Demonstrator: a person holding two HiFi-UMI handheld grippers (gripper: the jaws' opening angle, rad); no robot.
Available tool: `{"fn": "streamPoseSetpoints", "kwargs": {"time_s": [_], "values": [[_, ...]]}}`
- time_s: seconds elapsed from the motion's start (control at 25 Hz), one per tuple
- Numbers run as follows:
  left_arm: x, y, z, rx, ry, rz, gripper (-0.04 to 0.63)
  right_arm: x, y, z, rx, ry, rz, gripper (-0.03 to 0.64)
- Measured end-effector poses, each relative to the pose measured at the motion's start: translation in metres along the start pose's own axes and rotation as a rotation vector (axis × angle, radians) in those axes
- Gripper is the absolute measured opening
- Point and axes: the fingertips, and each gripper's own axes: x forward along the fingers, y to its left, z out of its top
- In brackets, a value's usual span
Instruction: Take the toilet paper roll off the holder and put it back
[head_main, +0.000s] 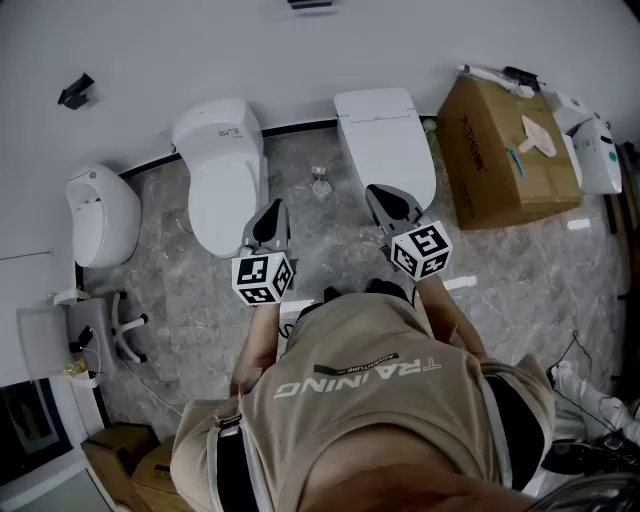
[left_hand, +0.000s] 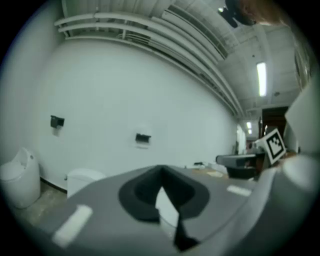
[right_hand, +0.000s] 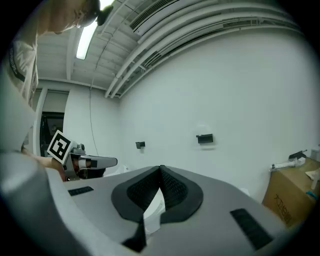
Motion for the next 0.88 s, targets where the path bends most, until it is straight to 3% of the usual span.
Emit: {"fn": "streamPoseSetpoints", "kwargs": {"time_s": [0.68,0.88], "values": [[0.016,0.002,-0.002,-0.004,0.026,-0.01,0.005,0.001,-0.016,0.003,-0.019,-0.006,-0.041,0.011],[0.034,-0.006,-0.015,-0.03,0.055,0.005,0.005,-0.011,-0.035,-0.018,0.01,0.04,-0.045,0.011]]}}
